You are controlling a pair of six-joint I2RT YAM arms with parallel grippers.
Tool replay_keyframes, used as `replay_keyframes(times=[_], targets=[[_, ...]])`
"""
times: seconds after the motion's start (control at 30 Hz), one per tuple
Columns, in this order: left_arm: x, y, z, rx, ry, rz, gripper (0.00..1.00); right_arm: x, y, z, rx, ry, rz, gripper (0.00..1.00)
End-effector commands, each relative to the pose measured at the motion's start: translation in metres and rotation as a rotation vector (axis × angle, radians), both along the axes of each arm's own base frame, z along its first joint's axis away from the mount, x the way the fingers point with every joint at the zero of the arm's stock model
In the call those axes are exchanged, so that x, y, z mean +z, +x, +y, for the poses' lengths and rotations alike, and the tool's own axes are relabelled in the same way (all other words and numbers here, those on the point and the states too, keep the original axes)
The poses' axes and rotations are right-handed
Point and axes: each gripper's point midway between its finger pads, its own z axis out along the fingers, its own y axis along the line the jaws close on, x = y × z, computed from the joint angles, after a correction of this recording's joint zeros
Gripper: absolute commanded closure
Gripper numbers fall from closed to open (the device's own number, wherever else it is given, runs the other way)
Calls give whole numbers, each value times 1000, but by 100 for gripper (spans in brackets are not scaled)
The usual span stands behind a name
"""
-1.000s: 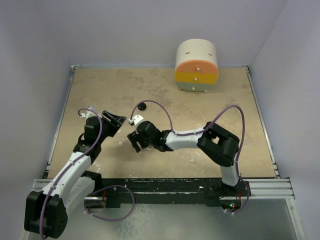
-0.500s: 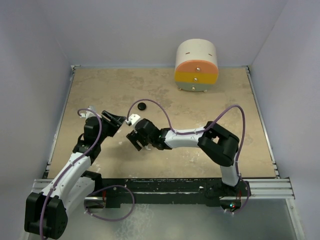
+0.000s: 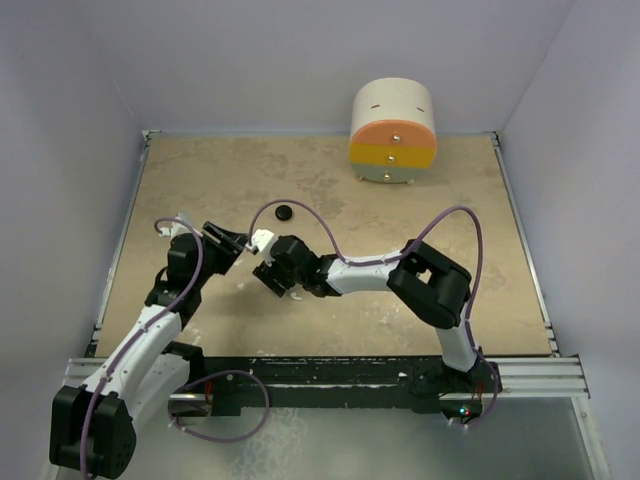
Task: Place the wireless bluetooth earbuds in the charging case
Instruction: Pick up the charging case at the center of the board.
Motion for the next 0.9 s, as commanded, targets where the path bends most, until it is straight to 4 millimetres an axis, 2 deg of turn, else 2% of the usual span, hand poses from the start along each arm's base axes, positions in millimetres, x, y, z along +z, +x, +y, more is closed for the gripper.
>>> replay_keyframes(times=[0.0,0.43,0.53,0.67,0.73,0.87], targets=[[20,5,2,-2,5,-60,47,-12,8,-5,28,-44,-5,31],[20,4,4,-2,6,-58,47,-15,10,-16,8,-22,30,54],[19,5,1,-12,-4,-61,47,-1,12,-19,-16,24,-1,57],[20,6,-14,-73,-75,-91,47,43,14,-20,-32,158,-74,60],[21,7,-22,-102,-126,-115,47,57,17,-23,-56,212,-87,62],[22,9,-33,-143,-198,-149,48,77,24,-33,-111,280,-107,63]])
